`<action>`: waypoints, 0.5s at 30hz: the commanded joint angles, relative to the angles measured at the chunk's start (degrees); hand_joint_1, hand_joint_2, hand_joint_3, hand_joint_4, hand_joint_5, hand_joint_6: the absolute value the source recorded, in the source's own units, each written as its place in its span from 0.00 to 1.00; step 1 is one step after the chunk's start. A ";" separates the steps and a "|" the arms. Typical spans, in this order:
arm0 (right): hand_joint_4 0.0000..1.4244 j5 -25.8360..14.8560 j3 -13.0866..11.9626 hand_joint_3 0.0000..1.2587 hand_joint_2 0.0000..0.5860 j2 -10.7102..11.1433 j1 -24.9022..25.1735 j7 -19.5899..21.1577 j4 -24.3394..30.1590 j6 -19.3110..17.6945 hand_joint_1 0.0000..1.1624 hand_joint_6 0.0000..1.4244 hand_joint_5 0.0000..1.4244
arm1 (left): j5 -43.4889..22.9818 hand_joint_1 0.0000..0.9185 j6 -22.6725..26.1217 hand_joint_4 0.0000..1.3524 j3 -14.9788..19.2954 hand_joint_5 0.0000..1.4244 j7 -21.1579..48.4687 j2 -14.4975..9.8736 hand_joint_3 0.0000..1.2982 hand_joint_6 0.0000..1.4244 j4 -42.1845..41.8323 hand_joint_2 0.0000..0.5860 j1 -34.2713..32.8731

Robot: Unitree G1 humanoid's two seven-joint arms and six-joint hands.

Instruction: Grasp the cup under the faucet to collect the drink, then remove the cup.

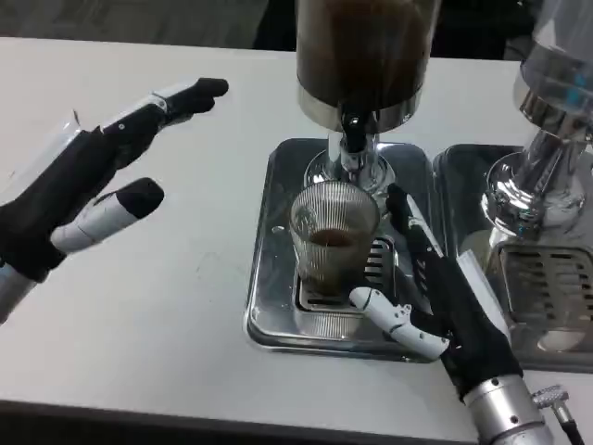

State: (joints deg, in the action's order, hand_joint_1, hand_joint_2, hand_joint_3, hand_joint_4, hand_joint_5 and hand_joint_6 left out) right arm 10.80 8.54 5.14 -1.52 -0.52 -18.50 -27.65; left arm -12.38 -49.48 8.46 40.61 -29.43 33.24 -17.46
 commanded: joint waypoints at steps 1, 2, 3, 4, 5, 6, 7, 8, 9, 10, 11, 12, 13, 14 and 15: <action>0.00 0.84 0.40 0.00 0.37 0.30 1.73 -0.31 -1.64 0.41 0.50 0.00 0.00 | 1.93 0.00 -0.34 0.08 0.55 0.09 -1.42 -1.19 0.14 0.07 2.59 0.11 1.18; 0.00 0.98 0.45 0.00 0.36 0.34 2.10 -0.34 -1.97 0.49 0.50 0.00 0.00 | 2.24 0.00 -0.32 0.08 0.50 0.09 -1.62 -1.23 0.14 0.07 3.09 0.12 1.15; 0.00 1.15 0.52 0.00 0.36 0.36 2.52 -0.36 -2.34 0.63 0.51 0.00 0.00 | 2.51 0.00 -0.34 0.08 0.43 0.09 -1.80 -1.24 0.15 0.07 3.46 0.12 1.08; 0.00 1.45 0.61 0.00 0.35 0.41 2.93 -0.33 -2.66 0.93 0.52 0.00 0.00 | 2.79 0.00 -0.38 0.08 0.34 0.09 -1.97 -1.25 0.15 0.07 3.80 0.12 1.03; 0.00 1.65 0.68 0.00 0.36 0.46 3.19 -0.28 -2.88 1.12 0.54 0.00 0.00 | 2.97 0.00 -0.44 0.08 0.21 0.09 -2.09 -1.27 0.15 0.07 4.15 0.12 1.02; 0.00 2.31 0.95 0.00 0.36 0.44 3.78 -0.05 -3.26 1.90 0.54 0.00 0.00 | 3.26 0.00 -0.47 0.08 0.08 0.09 -2.19 -1.34 0.15 0.07 4.57 0.12 1.09; 0.00 2.72 1.09 0.00 0.35 0.48 4.20 0.07 -3.53 2.43 0.55 0.00 0.00 | 3.53 0.00 -0.47 0.08 -0.07 0.09 -2.32 -1.37 0.15 0.07 4.89 0.12 1.18; 0.00 3.08 1.19 0.00 0.35 0.45 4.62 0.28 -3.93 2.85 0.55 0.00 0.00 | 3.72 0.00 -0.47 0.08 -0.20 0.09 -2.46 -1.39 0.15 0.07 5.09 0.12 1.21; 0.00 3.27 1.18 0.00 0.35 0.30 5.02 0.49 -4.53 3.06 0.56 0.00 0.00 | 3.88 0.00 -0.48 0.08 -0.28 0.09 -2.60 -1.41 0.15 0.07 5.28 0.12 1.26; 0.00 3.31 1.12 0.00 0.34 0.19 5.28 0.60 -4.99 3.07 0.56 0.00 0.00 | 4.03 0.00 -0.49 0.08 -0.31 0.09 -2.72 -1.42 0.15 0.07 5.48 0.12 1.28; 0.00 3.31 1.03 0.00 0.34 0.01 5.64 0.78 -5.67 2.99 0.56 0.00 0.00 | 4.18 0.00 -0.52 0.09 -0.33 0.09 -2.82 -1.41 0.16 0.07 5.67 0.12 1.26; 0.00 3.44 1.00 0.00 0.34 -0.23 6.04 1.14 -6.37 2.77 0.56 0.00 0.00 | 4.31 0.00 -0.54 0.09 -0.28 0.09 -2.87 -1.44 0.16 0.07 5.83 0.13 1.35; 0.00 3.50 0.96 0.00 0.34 -0.34 6.37 1.38 -6.94 2.54 0.56 0.00 0.00 | 4.49 0.00 -0.56 0.09 -0.26 0.09 -2.97 -1.46 0.16 0.07 5.98 0.13 1.43; 0.00 3.55 0.97 0.00 0.34 -0.44 6.77 1.65 -7.58 2.30 0.56 0.00 0.00 | 4.64 0.00 -0.58 0.09 -0.25 0.10 -3.05 -1.45 0.16 0.07 6.10 0.13 1.45; 0.00 3.59 1.05 0.00 0.34 -0.51 7.17 1.80 -8.17 2.13 0.56 0.00 0.00 | 4.77 0.00 -0.60 0.09 -0.22 0.10 -3.15 -1.49 0.16 0.07 6.20 0.13 1.53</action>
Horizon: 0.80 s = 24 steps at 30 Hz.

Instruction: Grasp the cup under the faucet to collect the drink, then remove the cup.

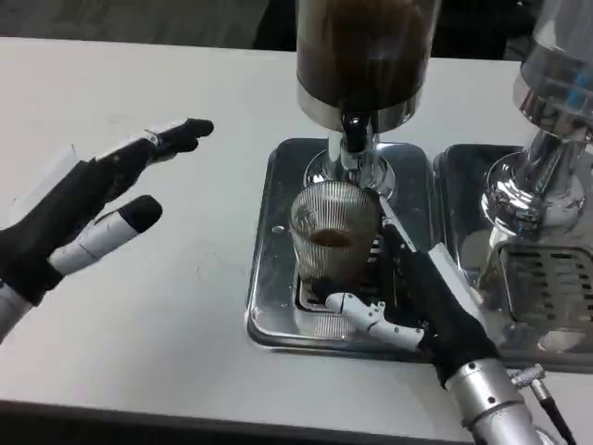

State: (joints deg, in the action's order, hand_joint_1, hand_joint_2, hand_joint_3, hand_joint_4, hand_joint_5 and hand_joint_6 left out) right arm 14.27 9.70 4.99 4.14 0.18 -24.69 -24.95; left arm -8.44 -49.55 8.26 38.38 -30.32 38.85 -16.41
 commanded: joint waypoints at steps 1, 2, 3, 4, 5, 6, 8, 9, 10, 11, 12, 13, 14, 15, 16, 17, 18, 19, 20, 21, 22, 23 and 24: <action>0.00 0.11 -0.06 0.00 0.34 -0.37 1.82 1.17 -2.44 -0.71 0.56 0.00 0.00 | 0.92 0.00 -0.51 0.09 0.00 0.10 -1.00 -0.64 0.16 0.07 0.71 0.13 0.57; 0.00 -0.02 -0.04 0.00 0.34 -0.46 2.25 1.18 -3.09 -0.84 0.56 0.00 0.00 | 0.99 0.00 -0.48 0.09 0.00 0.10 -1.07 -0.67 0.16 0.07 0.82 0.14 0.59; 0.00 -0.19 -0.02 0.00 0.34 -0.66 2.76 1.25 -3.93 -1.06 0.56 0.00 0.00 | 1.10 0.00 -0.48 0.09 0.01 0.10 -1.12 -0.79 0.16 0.07 0.88 0.14 0.78; 0.00 -0.34 -0.05 0.00 0.35 -0.77 3.19 1.28 -4.61 -1.25 0.55 0.00 0.00 | 1.19 0.00 -0.44 0.09 -0.03 0.10 -1.16 -0.90 0.16 0.07 0.91 0.14 0.92; 0.00 -0.48 -0.09 0.00 0.34 -0.89 3.63 1.30 -5.26 -1.44 0.55 0.00 0.00 | 1.27 0.00 -0.40 0.09 -0.09 0.10 -1.24 -0.96 0.16 0.07 0.93 0.14 0.97; 0.00 -0.47 -0.09 0.00 0.34 -0.98 3.98 1.43 -5.80 -1.66 0.55 0.00 0.00 | 1.30 0.00 -0.39 0.09 -0.11 0.10 -1.32 -1.05 0.16 0.07 0.92 0.14 1.10; 0.00 -0.57 -0.17 0.00 0.34 -1.07 4.55 1.49 -6.64 -2.08 0.55 0.00 0.00 | 1.39 0.00 -0.32 0.10 -0.13 0.10 -1.55 -1.14 0.17 0.07 0.87 0.14 1.24; 0.00 -0.52 -0.12 0.00 0.34 -1.15 4.96 1.54 -7.12 -2.26 0.55 0.00 0.00 | 1.31 0.00 -0.24 0.10 -0.06 0.10 -1.59 -1.24 0.18 0.07 0.85 0.16 1.44; 0.00 -0.54 -0.15 0.00 0.34 -1.16 5.37 1.52 -7.63 -2.46 0.55 0.00 0.00 | 1.36 0.00 -0.18 0.10 -0.02 0.10 -1.75 -1.31 0.18 0.07 0.86 0.16 1.59; 0.00 -0.65 -0.23 0.00 0.34 -1.23 5.77 1.55 -8.19 -2.74 0.55 0.00 0.00 | 1.43 0.00 -0.14 0.10 -0.03 0.10 -1.90 -1.34 0.18 0.07 0.87 0.16 1.65; 0.00 -0.81 -0.29 0.00 0.34 -1.32 6.19 1.44 -8.75 -3.01 0.55 0.00 0.00 | 1.44 0.00 -0.13 0.10 0.00 0.10 -2.00 -1.41 0.18 0.07 0.84 0.16 1.80; 0.00 -1.03 -0.39 0.00 0.34 -1.44 6.58 1.37 -9.34 -3.35 0.55 0.00 0.00 | 1.46 0.00 -0.13 0.11 0.01 0.11 -2.08 -1.47 0.18 0.07 0.78 0.17 1.94; 0.00 -1.19 -0.48 0.00 0.34 -1.50 6.89 1.30 -9.82 -3.62 0.55 0.00 0.00 | 1.51 0.00 -0.14 0.11 0.04 0.11 -2.15 -1.62 0.19 0.07 0.72 0.17 2.15; 0.00 -1.43 -0.56 0.00 0.34 -1.60 7.39 1.18 -10.59 -4.09 0.55 0.00 0.00 | 1.64 0.00 -0.14 0.11 0.00 0.11 -2.30 -1.67 0.19 0.07 0.71 0.17 2.23; 0.00 -1.61 -0.60 0.00 0.34 -1.73 7.81 1.15 -11.28 -4.59 0.54 0.00 0.00 | 1.72 0.00 -0.12 0.11 -0.02 0.11 -2.41 -1.75 0.19 0.07 0.71 0.17 2.31; 0.00 -1.76 -0.64 0.00 0.34 -1.78 8.13 1.11 -11.83 -4.96 0.54 0.00 0.00 | 1.79 0.00 -0.10 0.11 -0.03 0.11 -2.52 -1.80 0.19 0.07 0.72 0.17 2.37; 0.00 -1.87 -0.66 0.00 0.34 -1.82 8.50 1.05 -12.48 -5.36 0.54 0.00 0.00 | 1.88 0.00 -0.08 0.11 -0.07 0.11 -2.64 -1.81 0.19 0.07 0.73 0.17 2.37; 0.00 -1.91 -0.65 0.00 0.34 -1.89 8.98 1.03 -13.23 -5.61 0.54 0.00 0.00 | 1.94 0.00 -0.05 0.11 -0.06 0.11 -2.76 -1.84 0.19 0.07 0.64 0.17 2.46; 0.00 -1.66 -0.58 0.00 0.34 -1.95 9.36 1.31 -13.80 -5.68 0.54 0.00 0.00 | 1.97 0.00 -0.04 0.11 -0.03 0.11 -2.83 -1.88 0.19 0.07 0.54 0.17 2.58; 0.00 -1.49 -0.56 0.00 0.34 -1.96 9.66 1.51 -14.30 -5.80 0.54 0.00 0.00 | 2.04 0.00 -0.03 0.11 -0.01 0.11 -2.90 -1.91 0.19 0.07 0.46 0.17 2.67; 0.00 -1.35 -0.56 0.00 0.34 -2.00 9.91 1.76 -14.76 -5.94 0.54 0.00 0.00 | 2.12 0.00 -0.02 0.11 -0.01 0.11 -2.96 -1.91 0.19 0.07 0.42 0.17 2.72; 0.00 -1.29 -0.57 0.00 0.34 -2.11 10.15 2.00 -15.23 -6.04 0.54 0.00 0.00 | 2.19 0.00 -0.02 0.11 0.01 0.11 -3.01 -1.92 0.19 0.07 0.37 0.17 2.78; 0.00 -1.29 -0.59 0.00 0.34 -2.18 10.35 2.14 -15.63 -6.15 0.54 0.00 0.00 | 2.19 0.00 0.04 0.11 0.03 0.11 -3.00 -1.92 0.19 0.07 0.31 0.17 2.86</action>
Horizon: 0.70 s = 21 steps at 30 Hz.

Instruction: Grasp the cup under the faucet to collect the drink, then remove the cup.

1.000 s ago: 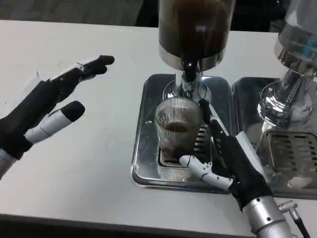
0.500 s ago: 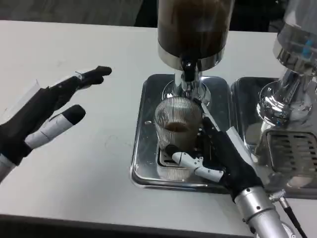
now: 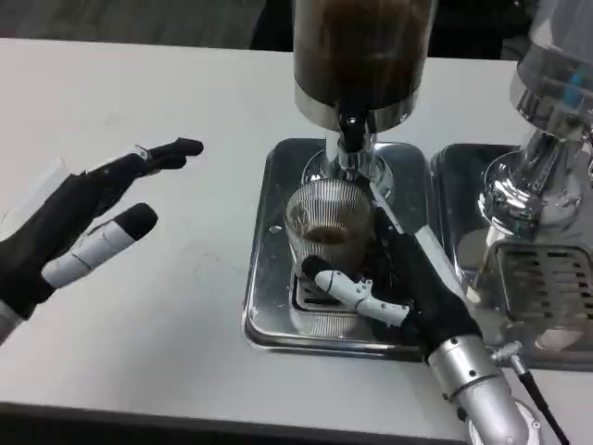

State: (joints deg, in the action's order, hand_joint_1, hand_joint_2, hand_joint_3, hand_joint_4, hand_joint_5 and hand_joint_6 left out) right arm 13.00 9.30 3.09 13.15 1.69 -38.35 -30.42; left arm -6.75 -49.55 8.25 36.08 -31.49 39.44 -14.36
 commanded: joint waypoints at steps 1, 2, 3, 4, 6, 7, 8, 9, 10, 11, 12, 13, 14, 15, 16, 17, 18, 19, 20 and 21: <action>0.00 0.07 -0.14 0.00 0.34 -0.40 1.63 0.87 -2.46 -0.73 0.54 0.00 0.00 | 0.52 0.00 0.09 0.11 0.05 0.11 -0.68 -0.75 0.19 0.07 -0.29 0.17 0.84; 0.00 0.22 -0.07 0.00 0.34 -0.51 1.89 1.18 -2.97 -0.80 0.54 0.00 0.00 | 0.52 0.00 0.14 0.11 0.06 0.11 -0.65 -0.74 0.19 0.07 -0.29 0.17 0.88; 0.00 0.32 -0.02 0.00 0.34 -0.57 2.12 1.44 -3.43 -0.93 0.54 0.00 0.00 | 0.57 0.00 0.16 0.11 0.03 0.11 -0.64 -0.72 0.19 0.07 -0.27 0.17 0.90; 0.00 0.44 0.06 0.00 0.34 -0.61 2.39 1.64 -3.91 -1.01 0.54 0.00 0.00 | 0.63 0.00 0.23 0.11 -0.08 0.11 -0.59 -0.64 0.19 0.07 -0.30 0.17 0.94; 0.00 0.63 0.19 0.00 0.34 -0.84 3.04 2.12 -5.18 -1.32 0.54 0.00 0.00 | 0.73 0.00 0.31 0.11 -0.23 0.11 -0.52 -0.55 0.19 0.07 -0.23 0.17 0.92; 0.00 0.67 0.23 0.00 0.34 -0.93 3.31 2.31 -5.73 -1.51 0.54 0.00 0.00 | 0.80 0.00 0.32 0.11 -0.30 0.11 -0.50 -0.51 0.19 0.07 -0.22 0.17 0.93; 0.00 0.72 0.26 0.00 0.34 -1.03 3.54 2.51 -6.19 -1.70 0.54 0.00 0.00 | 0.84 0.00 0.32 0.12 -0.32 0.11 -0.49 -0.51 0.20 0.07 -0.17 0.17 0.91; 0.00 0.79 0.28 0.00 0.34 -1.11 3.72 2.70 -6.53 -1.80 0.54 0.01 0.00 | 0.87 0.00 0.36 0.12 -0.35 0.11 -0.46 -0.52 0.20 0.07 -0.14 0.17 0.89; 0.00 0.89 0.19 0.00 0.34 -1.33 3.76 3.37 -6.98 -1.97 0.54 0.01 0.00 | 0.91 0.00 0.44 0.12 -0.37 0.11 -0.48 -0.54 0.20 0.07 -0.12 0.17 0.90; 0.00 0.98 0.13 0.00 0.34 -1.52 3.86 3.90 -7.37 -2.09 0.54 0.02 0.00 | 0.89 0.00 0.55 0.12 -0.36 0.11 -0.45 -0.59 0.20 0.07 -0.05 0.17 0.85; 0.00 0.78 -0.12 0.00 0.34 -1.87 3.94 4.49 -7.96 -2.29 0.54 0.03 0.00 | 0.86 0.00 0.65 0.12 -0.35 0.11 -0.41 -0.64 0.21 0.07 0.05 0.17 0.76; 0.00 0.59 -0.35 0.00 0.35 -2.15 4.03 5.03 -8.59 -2.49 0.55 0.03 0.00 | 0.82 0.00 0.70 0.12 -0.32 0.11 -0.39 -0.68 0.22 0.07 0.09 0.17 0.74; 0.00 0.46 -0.48 0.00 0.34 -2.33 4.18 5.38 -9.12 -2.66 0.55 0.04 0.00 | 0.76 0.00 0.76 0.12 -0.28 0.11 -0.35 -0.74 0.22 0.07 0.07 0.17 0.78; 0.00 0.45 -0.60 0.00 0.34 -2.56 4.35 5.97 -9.72 -2.84 0.55 0.04 0.00 | 0.70 0.00 0.82 0.13 -0.24 0.11 -0.30 -0.79 0.22 0.07 0.13 0.17 0.74; 0.00 0.68 -0.58 0.00 0.34 -2.71 4.51 6.61 -10.21 -3.06 0.55 0.05 0.00 | 0.66 0.00 0.86 0.13 -0.22 0.11 -0.24 -0.84 0.22 0.07 0.15 0.17 0.75; 0.00 0.86 -0.53 0.00 0.33 -2.81 4.70 7.12 -10.67 -3.28 0.56 0.05 0.00 | 0.64 0.00 0.89 0.13 -0.22 0.11 -0.16 -0.90 0.22 0.07 0.20 0.18 0.75; 0.00 1.10 -0.40 0.00 0.33 -3.05 4.86 7.73 -11.15 -3.47 0.56 0.06 0.00 | 0.63 0.00 0.91 0.13 -0.24 0.11 -0.08 -0.93 0.23 0.07 0.26 0.18 0.74; 0.00 1.25 -0.29 0.00 0.33 -3.22 5.04 8.13 -11.54 -3.62 0.56 0.07 0.00 | 0.61 0.00 0.94 0.13 -0.29 0.11 -0.03 -0.91 0.23 0.07 0.22 0.18 0.80; 0.00 1.39 -0.15 0.00 0.33 -3.53 5.32 8.52 -12.12 -3.73 0.56 0.08 0.00 | 0.60 0.00 0.99 0.14 -0.33 0.11 0.03 -0.90 0.23 0.07 0.32 0.18 0.72; 0.00 1.71 0.08 0.00 0.34 -3.75 5.59 8.99 -12.65 -3.86 0.56 0.08 0.01 | 0.60 0.00 1.02 0.14 -0.37 0.12 0.07 -0.88 0.24 0.07 0.32 0.18 0.70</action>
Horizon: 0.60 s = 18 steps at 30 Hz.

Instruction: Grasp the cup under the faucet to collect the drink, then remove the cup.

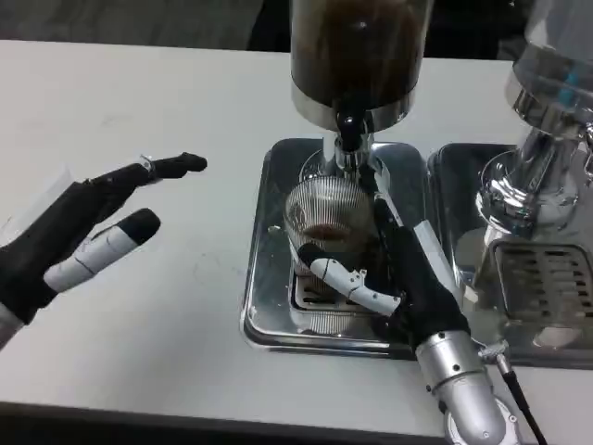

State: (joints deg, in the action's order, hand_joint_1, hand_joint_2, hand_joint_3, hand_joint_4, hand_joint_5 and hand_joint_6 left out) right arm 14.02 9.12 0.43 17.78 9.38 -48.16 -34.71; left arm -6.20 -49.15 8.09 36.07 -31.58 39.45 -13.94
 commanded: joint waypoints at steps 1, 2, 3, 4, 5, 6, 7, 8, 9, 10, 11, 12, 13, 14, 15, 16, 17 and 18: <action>0.00 0.91 0.43 0.00 0.34 -1.23 1.21 1.63 -3.29 0.33 0.56 0.09 0.01 | 0.06 0.00 0.64 0.14 -0.26 0.12 0.10 -0.77 0.24 0.07 0.33 0.18 0.24; 0.00 1.24 0.66 0.00 0.35 -1.33 1.44 2.02 -3.66 0.21 0.56 0.10 0.02 | 0.09 0.00 0.66 0.14 -0.29 0.12 0.12 -0.76 0.24 0.08 0.40 0.18 0.15; 0.00 1.71 0.98 0.00 0.35 -1.40 1.55 2.46 -3.90 0.09 0.56 0.11 0.03 | 0.09 0.00 0.68 0.14 -0.31 0.12 0.12 -0.74 0.24 0.08 0.36 0.18 0.16; 0.00 2.02 1.18 0.00 0.35 -1.46 1.74 2.79 -4.19 0.00 0.56 0.12 0.04 | 0.09 0.00 0.73 0.15 -0.32 0.12 0.13 -0.75 0.24 0.08 0.42 0.18 0.09; 0.00 2.33 1.36 0.00 0.35 -1.55 1.87 3.14 -4.44 -0.07 0.56 0.13 0.05 | 0.08 0.00 0.77 0.15 -0.33 0.12 0.14 -0.75 0.24 0.08 0.48 0.18 0.03; 0.01 2.57 1.48 0.00 0.35 -1.63 1.96 3.46 -4.72 -0.16 0.56 0.15 0.06 | 0.07 0.00 0.80 0.15 -0.32 0.12 0.14 -0.77 0.24 0.08 0.50 0.17 0.01; 0.01 2.71 1.54 0.00 0.35 -1.69 2.06 3.70 -4.97 -0.25 0.57 0.17 0.07 | 0.05 0.00 0.83 0.15 -0.30 0.12 0.15 -0.80 0.24 0.08 0.53 0.17 -0.01; 0.02 2.94 1.64 0.00 0.35 -1.72 2.14 4.05 -5.16 -0.32 0.57 0.19 0.09 | 0.03 0.00 0.86 0.15 -0.29 0.12 0.17 -0.82 0.24 0.08 0.54 0.16 -0.04; 0.03 3.14 1.74 0.00 0.35 -1.81 2.17 4.46 -5.39 -0.45 0.57 0.21 0.10 | -0.02 0.00 0.92 0.15 -0.26 0.12 0.22 -0.87 0.24 0.08 0.52 0.16 0.01; 0.03 3.29 1.82 0.00 0.35 -1.90 2.23 4.84 -5.63 -0.53 0.57 0.24 0.11 | -0.06 0.00 1.01 0.16 -0.27 0.12 0.30 -0.92 0.25 0.08 0.52 0.15 0.01; 0.05 3.38 1.89 0.00 0.34 -1.96 2.32 5.12 -5.85 -0.59 0.58 0.26 0.13 | -0.07 0.00 1.08 0.16 -0.27 0.13 0.36 -0.96 0.25 0.08 0.51 0.15 0.00; 0.06 3.44 1.95 0.00 0.34 -2.02 2.39 5.38 -6.06 -0.66 0.58 0.27 0.14 | -0.07 0.00 1.14 0.16 -0.28 0.13 0.40 -0.99 0.25 0.08 0.53 0.15 -0.03; 0.07 3.65 2.05 0.00 0.34 -2.15 2.31 5.89 -6.23 -0.75 0.58 0.28 0.16 | -0.05 0.00 1.18 0.16 -0.30 0.13 0.44 -1.02 0.25 0.08 0.52 0.15 -0.01; 0.08 3.82 2.14 0.01 0.35 -2.28 2.23 6.35 -6.37 -0.77 0.59 0.28 0.17 | -0.02 0.00 1.22 0.17 -0.32 0.13 0.46 -1.05 0.25 0.08 0.54 0.15 -0.04; 0.09 3.93 2.19 0.02 0.34 -2.36 2.20 6.68 -6.49 -0.79 0.59 0.30 0.18 | 0.00 0.00 1.27 0.17 -0.32 0.13 0.48 -1.09 0.25 0.08 0.55 0.15 -0.06; 0.10 4.09 2.26 0.02 0.34 -2.42 2.19 7.01 -6.59 -0.77 0.60 0.30 0.19 | 0.01 0.00 1.32 0.17 -0.32 0.13 0.49 -1.11 0.25 0.08 0.56 0.15 -0.10; 0.12 4.34 2.42 0.03 0.33 -2.53 2.11 7.45 -6.64 -0.73 0.60 0.32 0.21 | 0.00 0.00 1.35 0.17 -0.28 0.13 0.48 -1.16 0.25 0.08 0.55 0.15 -0.09; 0.13 4.53 2.51 0.03 0.33 -2.59 2.12 7.75 -6.72 -0.70 0.61 0.33 0.22 | -0.02 0.00 1.40 0.18 -0.23 0.14 0.48 -1.20 0.25 0.09 0.56 0.15 -0.10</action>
State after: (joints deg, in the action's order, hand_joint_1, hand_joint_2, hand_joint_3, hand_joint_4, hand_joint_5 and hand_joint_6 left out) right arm 17.61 10.70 -1.67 20.68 17.05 -53.53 -36.51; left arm -6.20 -48.20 8.02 36.16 -31.67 39.58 -13.95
